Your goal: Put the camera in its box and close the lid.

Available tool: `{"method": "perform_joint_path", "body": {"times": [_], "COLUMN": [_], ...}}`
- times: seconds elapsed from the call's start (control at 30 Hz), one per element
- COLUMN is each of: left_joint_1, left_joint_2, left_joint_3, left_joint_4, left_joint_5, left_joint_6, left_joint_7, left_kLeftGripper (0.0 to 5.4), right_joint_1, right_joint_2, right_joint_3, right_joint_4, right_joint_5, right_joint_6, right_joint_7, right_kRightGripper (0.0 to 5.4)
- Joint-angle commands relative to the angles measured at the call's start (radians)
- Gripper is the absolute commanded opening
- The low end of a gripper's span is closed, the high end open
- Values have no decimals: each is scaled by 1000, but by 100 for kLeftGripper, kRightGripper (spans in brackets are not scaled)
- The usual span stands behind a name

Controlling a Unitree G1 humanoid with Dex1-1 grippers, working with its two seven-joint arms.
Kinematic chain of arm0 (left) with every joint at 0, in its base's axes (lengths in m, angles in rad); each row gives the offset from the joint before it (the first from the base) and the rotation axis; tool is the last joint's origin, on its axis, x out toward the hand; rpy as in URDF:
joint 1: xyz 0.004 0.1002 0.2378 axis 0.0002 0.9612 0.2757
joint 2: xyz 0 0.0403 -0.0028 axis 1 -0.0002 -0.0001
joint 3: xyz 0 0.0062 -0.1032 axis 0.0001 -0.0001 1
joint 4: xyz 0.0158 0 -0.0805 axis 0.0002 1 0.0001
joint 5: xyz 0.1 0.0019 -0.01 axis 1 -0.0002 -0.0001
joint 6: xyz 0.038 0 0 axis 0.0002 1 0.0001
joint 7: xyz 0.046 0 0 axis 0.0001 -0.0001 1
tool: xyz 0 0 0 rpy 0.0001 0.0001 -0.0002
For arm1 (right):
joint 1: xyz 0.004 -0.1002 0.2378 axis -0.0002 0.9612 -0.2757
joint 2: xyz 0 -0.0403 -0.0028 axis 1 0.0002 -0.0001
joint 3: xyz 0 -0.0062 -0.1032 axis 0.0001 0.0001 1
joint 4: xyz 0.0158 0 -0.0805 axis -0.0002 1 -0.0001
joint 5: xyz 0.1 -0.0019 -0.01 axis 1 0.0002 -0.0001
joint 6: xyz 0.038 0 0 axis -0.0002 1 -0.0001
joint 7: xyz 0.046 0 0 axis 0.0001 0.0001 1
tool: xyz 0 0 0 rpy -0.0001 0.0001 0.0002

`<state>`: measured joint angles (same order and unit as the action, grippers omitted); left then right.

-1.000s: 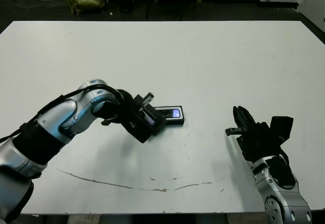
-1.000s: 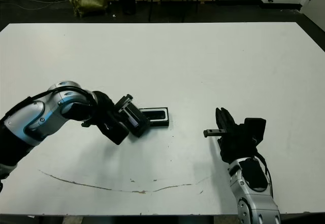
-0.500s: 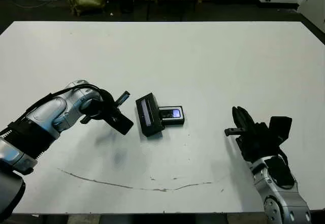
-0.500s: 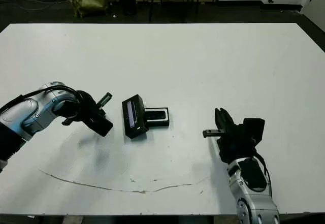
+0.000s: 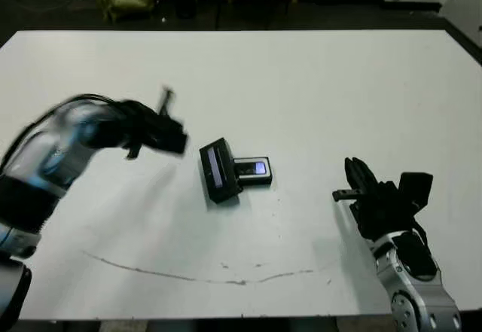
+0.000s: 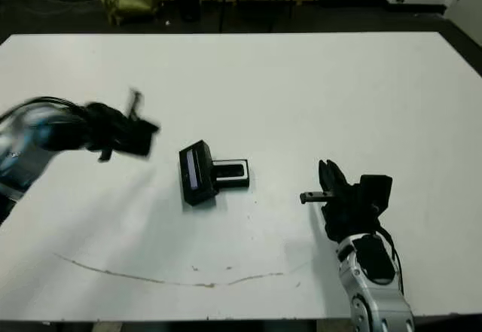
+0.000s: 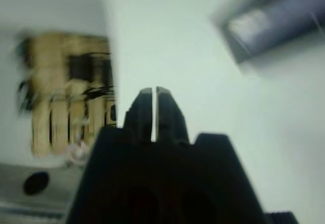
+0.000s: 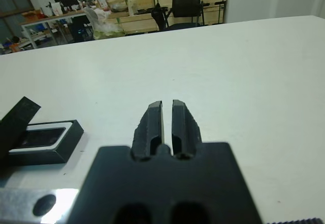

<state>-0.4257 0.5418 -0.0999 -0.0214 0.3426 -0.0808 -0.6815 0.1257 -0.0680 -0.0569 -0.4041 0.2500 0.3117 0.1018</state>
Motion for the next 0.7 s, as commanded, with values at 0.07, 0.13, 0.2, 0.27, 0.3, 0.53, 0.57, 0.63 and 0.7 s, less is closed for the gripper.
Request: {"method": "perform_joint_path", "body": {"times": [0.07, 0.13, 0.2, 0.27, 0.3, 0.53, 0.57, 0.63, 0.7], "left_joint_1": [252, 320, 379, 422, 445, 585, 595, 610, 602], "left_joint_2": [-188, -255, -313, -351, -364, -441, -458, -473, -496], "left_joint_3": [141, 166, 176, 176, 171, 109, 108, 104, 125], "left_joint_4": [-271, -393, -491, -572, -603, -727, -739, -759, -778], "left_joint_5": [-139, -170, -192, -206, -209, -223, -241, -274, -332], "left_joint_6": [254, 400, 515, 631, 669, 855, 896, 965, 1061], "left_joint_7": [186, 243, 295, 333, 349, 445, 449, 450, 438], "left_kLeftGripper": [0, 0, 22, 60, 84, 255, 281, 327, 377], "right_joint_1": [6, 6, 7, 11, 13, 23, 25, 27, 29], "right_joint_2": [8, 11, 15, 22, 25, 54, 58, 65, 69], "right_joint_3": [1, 8, 15, 23, 26, 37, 40, 45, 52], "right_joint_4": [33, 38, 38, 31, 27, 52, 55, 65, 70], "right_joint_5": [-1, -9, -19, -31, -33, -27, -27, -28, -35], "right_joint_6": [-19, -25, -21, -12, -7, -47, -55, -74, -83], "right_joint_7": [7, 6, -5, -20, -25, -14, -11, -9, -12], "right_kRightGripper": [2, 2, 0, 0, 0, 0, 0, 0, 0]}}
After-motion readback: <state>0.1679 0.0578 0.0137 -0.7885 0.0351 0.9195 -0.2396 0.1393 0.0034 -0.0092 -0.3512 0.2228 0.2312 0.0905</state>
